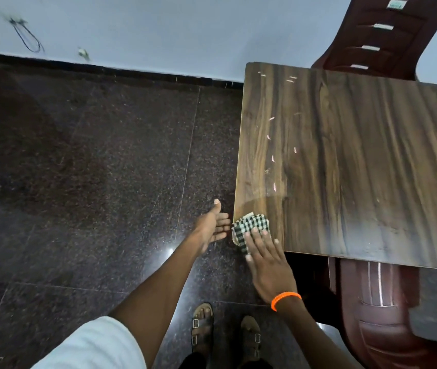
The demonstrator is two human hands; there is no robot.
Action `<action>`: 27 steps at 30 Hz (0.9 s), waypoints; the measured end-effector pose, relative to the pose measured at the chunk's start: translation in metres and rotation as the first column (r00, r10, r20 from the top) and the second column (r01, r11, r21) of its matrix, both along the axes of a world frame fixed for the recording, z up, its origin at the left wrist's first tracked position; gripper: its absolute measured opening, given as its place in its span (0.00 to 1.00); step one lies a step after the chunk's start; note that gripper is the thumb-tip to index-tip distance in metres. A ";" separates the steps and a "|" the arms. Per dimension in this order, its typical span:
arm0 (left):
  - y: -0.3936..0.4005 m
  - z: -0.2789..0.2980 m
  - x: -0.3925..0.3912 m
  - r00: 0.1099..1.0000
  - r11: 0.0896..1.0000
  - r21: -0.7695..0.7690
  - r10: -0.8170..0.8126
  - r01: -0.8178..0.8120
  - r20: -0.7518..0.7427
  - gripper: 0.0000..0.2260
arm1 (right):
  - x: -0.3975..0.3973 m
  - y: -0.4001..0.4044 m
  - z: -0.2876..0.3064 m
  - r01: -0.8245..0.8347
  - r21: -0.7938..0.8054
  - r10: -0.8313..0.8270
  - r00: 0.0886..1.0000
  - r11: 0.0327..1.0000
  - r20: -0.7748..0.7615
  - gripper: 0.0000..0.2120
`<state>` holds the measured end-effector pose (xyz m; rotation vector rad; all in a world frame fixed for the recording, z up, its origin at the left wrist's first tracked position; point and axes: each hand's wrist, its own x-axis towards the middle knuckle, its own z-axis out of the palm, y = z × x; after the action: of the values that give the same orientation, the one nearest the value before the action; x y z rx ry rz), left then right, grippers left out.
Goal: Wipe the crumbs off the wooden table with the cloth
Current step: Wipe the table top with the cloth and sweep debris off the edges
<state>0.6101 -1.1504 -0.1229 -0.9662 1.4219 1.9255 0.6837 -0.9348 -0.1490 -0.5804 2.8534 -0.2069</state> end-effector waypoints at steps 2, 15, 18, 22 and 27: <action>-0.004 0.000 -0.002 1.000 1.000 0.020 -0.009 0.009 -0.001 0.34 | -0.004 -0.007 0.001 0.082 0.006 -0.082 0.997 0.997 0.003 0.27; -0.005 -0.014 -0.028 0.998 0.995 0.093 0.040 -0.044 0.050 0.43 | -0.099 -0.055 0.007 0.234 -0.047 -0.232 0.972 0.971 0.037 0.27; -0.001 -0.007 -0.034 0.996 0.994 0.090 0.058 -0.063 0.063 0.43 | -0.077 -0.043 0.006 0.337 -0.049 -0.337 0.941 0.940 0.022 0.27; -0.002 0.001 -0.042 0.997 0.993 0.104 0.042 -0.049 0.070 0.44 | -0.010 -0.045 0.003 0.264 -0.055 -0.262 0.964 0.963 0.037 0.29; -0.008 -0.004 -0.045 0.988 0.981 0.145 0.115 -0.129 0.104 0.47 | -0.034 -0.066 0.000 0.127 -0.052 -0.126 0.992 0.991 0.022 0.28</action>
<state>0.5650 -1.1585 -0.1267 -1.0793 1.1684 2.0145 0.6499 -1.0006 -0.1493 -0.4052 2.8764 -0.3084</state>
